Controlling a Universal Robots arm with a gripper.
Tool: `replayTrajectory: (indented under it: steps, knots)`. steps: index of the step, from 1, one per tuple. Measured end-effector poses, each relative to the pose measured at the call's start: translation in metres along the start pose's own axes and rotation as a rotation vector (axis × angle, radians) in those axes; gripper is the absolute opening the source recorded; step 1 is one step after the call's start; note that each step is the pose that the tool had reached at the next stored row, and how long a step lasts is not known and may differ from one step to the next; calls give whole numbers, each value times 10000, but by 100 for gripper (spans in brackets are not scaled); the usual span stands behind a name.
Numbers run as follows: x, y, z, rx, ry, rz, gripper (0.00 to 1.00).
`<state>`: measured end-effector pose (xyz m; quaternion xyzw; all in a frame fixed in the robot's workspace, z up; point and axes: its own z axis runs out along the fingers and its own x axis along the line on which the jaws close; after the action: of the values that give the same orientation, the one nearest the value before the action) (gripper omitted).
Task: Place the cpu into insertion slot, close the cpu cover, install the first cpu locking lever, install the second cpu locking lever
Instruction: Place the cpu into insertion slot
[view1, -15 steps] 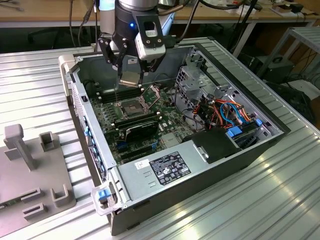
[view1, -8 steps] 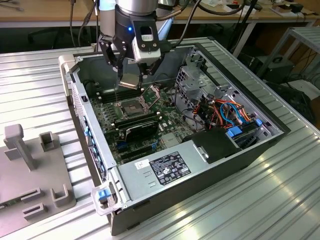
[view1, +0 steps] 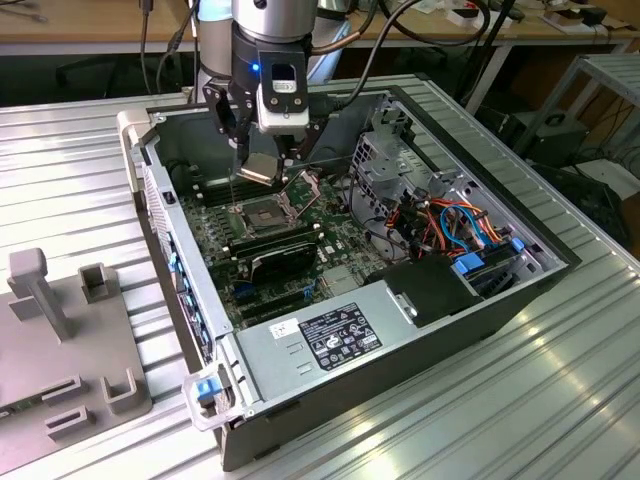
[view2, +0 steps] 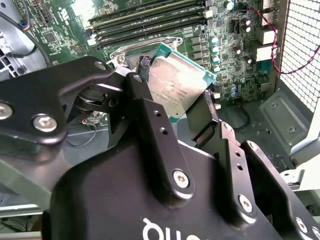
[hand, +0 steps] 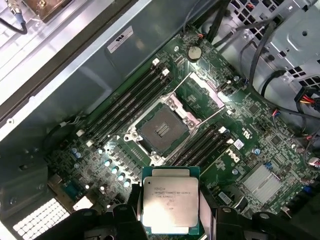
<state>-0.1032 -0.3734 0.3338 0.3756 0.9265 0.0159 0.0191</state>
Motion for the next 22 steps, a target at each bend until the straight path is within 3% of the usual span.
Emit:
replayTrajectory:
  steps: [5,9,12,18,21,22]
  knots:
    - [0,1,1,1,-2,24,55]
    - [2,1,10,5,-13,285,55]
    - [2,0,25,22,-40,899,55]
    - [4,-3,73,69,-128,2909,55]
    - [4,-3,83,85,-157,3565,55]
    - [4,-3,83,86,-159,3619,55]
